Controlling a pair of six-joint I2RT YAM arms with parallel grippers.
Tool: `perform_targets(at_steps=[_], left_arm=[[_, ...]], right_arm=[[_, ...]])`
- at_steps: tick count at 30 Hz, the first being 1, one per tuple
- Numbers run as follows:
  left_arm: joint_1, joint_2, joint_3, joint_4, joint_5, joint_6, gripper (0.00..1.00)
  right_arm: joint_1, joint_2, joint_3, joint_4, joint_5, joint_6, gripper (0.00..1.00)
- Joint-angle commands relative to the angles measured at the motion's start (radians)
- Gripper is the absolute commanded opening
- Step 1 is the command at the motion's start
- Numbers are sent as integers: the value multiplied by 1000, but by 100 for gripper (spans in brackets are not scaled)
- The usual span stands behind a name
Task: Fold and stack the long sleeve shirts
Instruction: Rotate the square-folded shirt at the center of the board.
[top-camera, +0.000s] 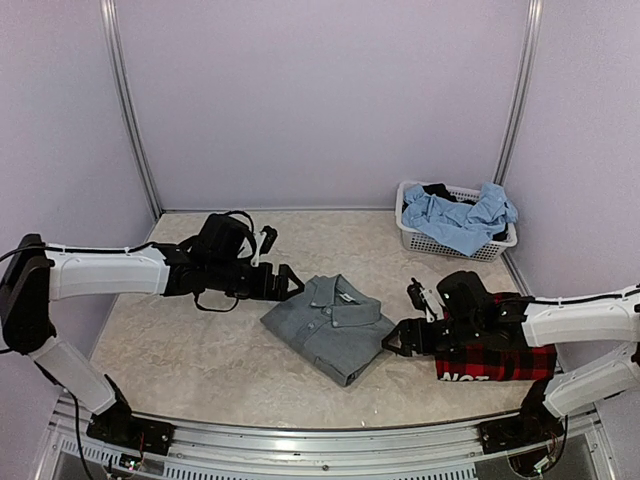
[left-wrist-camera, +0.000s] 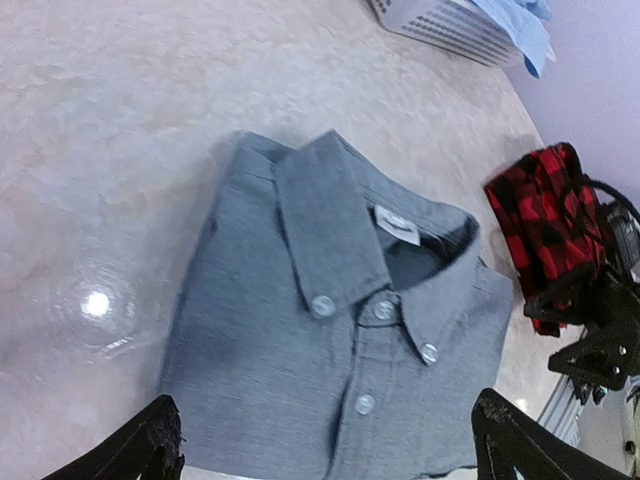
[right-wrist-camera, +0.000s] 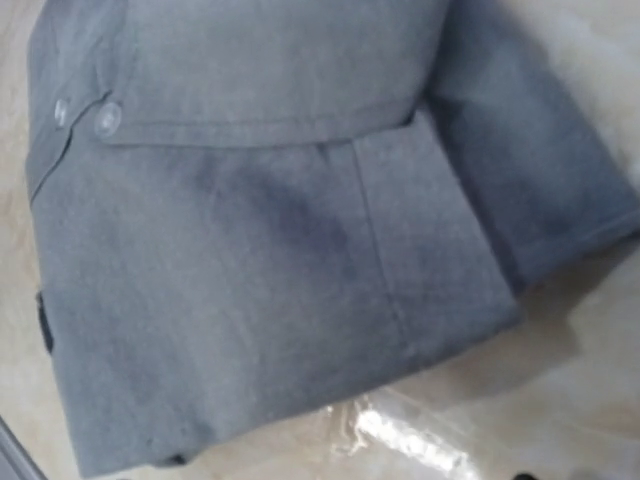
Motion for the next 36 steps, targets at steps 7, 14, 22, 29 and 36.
perform_targets(at_steps=[7, 14, 22, 29, 36], left_arm=[[192, 222, 48, 109, 103, 63, 89], [196, 325, 28, 209, 205, 42, 84], [188, 269, -146, 343, 306, -25, 71], [135, 142, -334, 387, 254, -86, 67], [24, -33, -476, 396, 215, -159, 66]], right_arm=[[17, 131, -67, 268, -55, 196, 78], [19, 224, -65, 359, -95, 228, 79], [15, 313, 15, 362, -79, 187, 79], [-32, 425, 131, 315, -122, 85, 79], [-96, 563, 339, 151, -157, -113, 78]])
